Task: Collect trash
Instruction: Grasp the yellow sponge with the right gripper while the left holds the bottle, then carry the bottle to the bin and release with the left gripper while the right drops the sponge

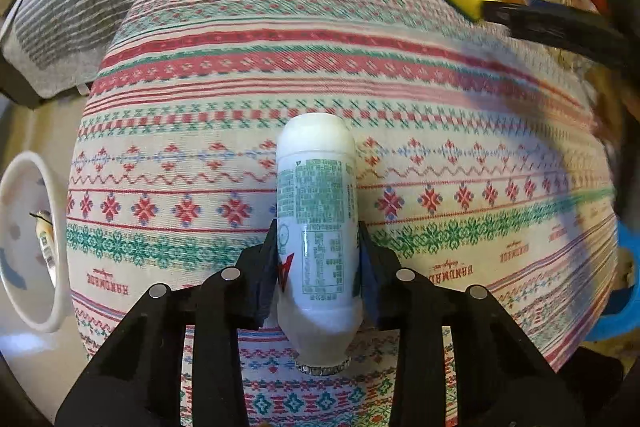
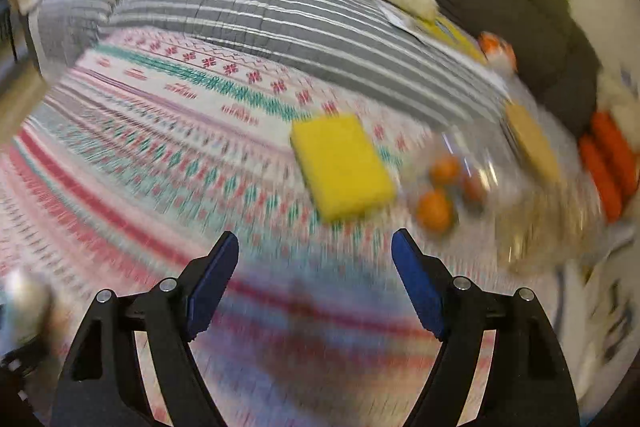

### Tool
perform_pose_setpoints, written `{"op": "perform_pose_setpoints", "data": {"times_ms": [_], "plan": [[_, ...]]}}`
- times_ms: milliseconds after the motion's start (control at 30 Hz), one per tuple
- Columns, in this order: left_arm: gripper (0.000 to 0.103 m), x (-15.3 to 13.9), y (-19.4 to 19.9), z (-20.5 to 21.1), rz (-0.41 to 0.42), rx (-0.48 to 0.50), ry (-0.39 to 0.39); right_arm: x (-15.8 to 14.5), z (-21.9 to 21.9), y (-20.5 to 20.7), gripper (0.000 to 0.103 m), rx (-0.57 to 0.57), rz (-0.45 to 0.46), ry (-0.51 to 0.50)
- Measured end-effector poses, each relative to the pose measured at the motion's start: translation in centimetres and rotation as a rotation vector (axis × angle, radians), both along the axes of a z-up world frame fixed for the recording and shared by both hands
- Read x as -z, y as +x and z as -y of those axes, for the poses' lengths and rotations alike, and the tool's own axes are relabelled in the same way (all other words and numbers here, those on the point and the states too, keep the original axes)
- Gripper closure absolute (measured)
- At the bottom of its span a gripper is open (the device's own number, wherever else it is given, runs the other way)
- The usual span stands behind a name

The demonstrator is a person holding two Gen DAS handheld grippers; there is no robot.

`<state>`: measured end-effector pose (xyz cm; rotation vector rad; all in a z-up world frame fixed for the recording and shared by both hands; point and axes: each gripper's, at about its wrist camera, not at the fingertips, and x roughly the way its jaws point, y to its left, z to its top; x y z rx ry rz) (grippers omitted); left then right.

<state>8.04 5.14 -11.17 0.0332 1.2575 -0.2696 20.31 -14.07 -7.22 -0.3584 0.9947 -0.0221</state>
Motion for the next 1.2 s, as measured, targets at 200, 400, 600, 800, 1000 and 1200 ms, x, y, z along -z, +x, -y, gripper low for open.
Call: {"op": "perform_pose_setpoints", "data": {"times_ms": [200, 400, 600, 800, 1000, 1200], "plan": [[0.069, -1.9, 0.1, -2.6, 0.051, -0.027, -0.022, 1.7, -2.5, 6.7, 0.026, -0.091, -0.097, -0.104], [0.069, -2.1, 0.7, -3.0, 0.057, -0.012, -0.029, 3.9, -0.4, 9.7, 0.015, -0.124, -0.188, -0.105], [0.069, -2.2, 1.4, -3.3, 0.056, -0.036, -0.043, 3.5, 1.2, 9.5, 0.023, -0.190, -0.195, -0.082], [0.069, -2.4, 0.7, -3.2, 0.054, -0.036, -0.048, 2.5, 2.4, 8.8, 0.023, -0.191, -0.143, -0.078], [0.069, -2.3, 0.5, -3.3, 0.052, -0.033, -0.035, 2.9, 2.5, 9.3, 0.022, -0.154, -0.123, -0.218], [0.069, -2.3, 1.2, -3.1, 0.053, -0.032, -0.039, 3.8, 3.8, 9.9, 0.046, -0.131, -0.202, -0.124]]}}
